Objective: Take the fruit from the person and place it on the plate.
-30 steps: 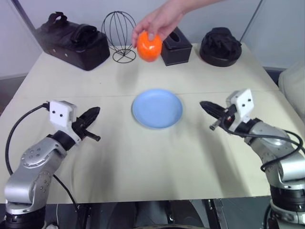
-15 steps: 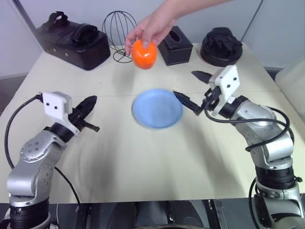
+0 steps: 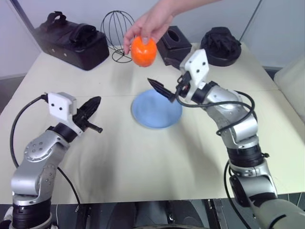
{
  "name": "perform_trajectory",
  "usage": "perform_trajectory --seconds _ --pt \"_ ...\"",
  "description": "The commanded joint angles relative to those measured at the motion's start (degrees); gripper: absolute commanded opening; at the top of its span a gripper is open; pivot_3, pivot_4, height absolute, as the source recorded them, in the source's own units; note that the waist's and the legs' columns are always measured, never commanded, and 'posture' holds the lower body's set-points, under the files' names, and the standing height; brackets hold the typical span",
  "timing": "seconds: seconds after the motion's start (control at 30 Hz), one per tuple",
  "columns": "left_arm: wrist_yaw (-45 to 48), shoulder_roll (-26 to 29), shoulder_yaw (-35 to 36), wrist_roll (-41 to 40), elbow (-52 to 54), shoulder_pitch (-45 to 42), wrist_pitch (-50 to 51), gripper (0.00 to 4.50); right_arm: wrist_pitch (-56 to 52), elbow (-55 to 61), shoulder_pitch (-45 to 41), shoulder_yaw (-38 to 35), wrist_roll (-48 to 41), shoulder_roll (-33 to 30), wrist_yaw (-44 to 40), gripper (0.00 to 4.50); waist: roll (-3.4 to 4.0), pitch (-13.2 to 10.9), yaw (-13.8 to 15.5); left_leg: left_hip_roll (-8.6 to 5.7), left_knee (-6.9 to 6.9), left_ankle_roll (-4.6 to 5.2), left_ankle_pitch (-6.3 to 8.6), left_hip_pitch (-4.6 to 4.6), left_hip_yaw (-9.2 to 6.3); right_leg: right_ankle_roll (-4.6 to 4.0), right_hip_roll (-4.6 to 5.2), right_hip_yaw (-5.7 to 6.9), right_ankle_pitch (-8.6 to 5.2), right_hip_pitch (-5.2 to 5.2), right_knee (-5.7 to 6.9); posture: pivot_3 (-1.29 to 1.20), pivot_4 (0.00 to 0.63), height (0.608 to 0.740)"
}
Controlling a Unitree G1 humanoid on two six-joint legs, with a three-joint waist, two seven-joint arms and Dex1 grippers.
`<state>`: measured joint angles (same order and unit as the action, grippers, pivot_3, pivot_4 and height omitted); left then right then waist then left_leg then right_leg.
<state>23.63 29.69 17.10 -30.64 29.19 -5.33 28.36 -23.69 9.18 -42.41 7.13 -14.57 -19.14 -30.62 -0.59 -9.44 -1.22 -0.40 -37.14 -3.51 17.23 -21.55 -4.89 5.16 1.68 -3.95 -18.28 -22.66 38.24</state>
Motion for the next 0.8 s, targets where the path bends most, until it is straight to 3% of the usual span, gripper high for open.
perform_trajectory --seconds 0.03,0.8 --pt "-0.1 0.3 0.4 0.1 1.5 -0.5 -0.9 0.0 5.0 -3.9 -3.5 0.6 2.7 1.9 0.7 4.41 0.0 0.0 0.0 0.0 0.0 0.0 0.0 0.0 0.01 0.0 0.0 0.0 0.0 -0.01 0.0 0.0 0.15 0.74" --pt "-1.8 0.2 -0.2 0.2 2.8 -0.6 -0.3 0.0 11.7 -15.7 -12.4 -0.4 4.8 9.3 1.7 4.41 0.0 0.0 -0.1 0.0 0.01 -0.01 0.0 -0.08 0.01 -0.01 0.02 -0.01 0.01 -0.11 0.05 0.0 0.15 0.74"
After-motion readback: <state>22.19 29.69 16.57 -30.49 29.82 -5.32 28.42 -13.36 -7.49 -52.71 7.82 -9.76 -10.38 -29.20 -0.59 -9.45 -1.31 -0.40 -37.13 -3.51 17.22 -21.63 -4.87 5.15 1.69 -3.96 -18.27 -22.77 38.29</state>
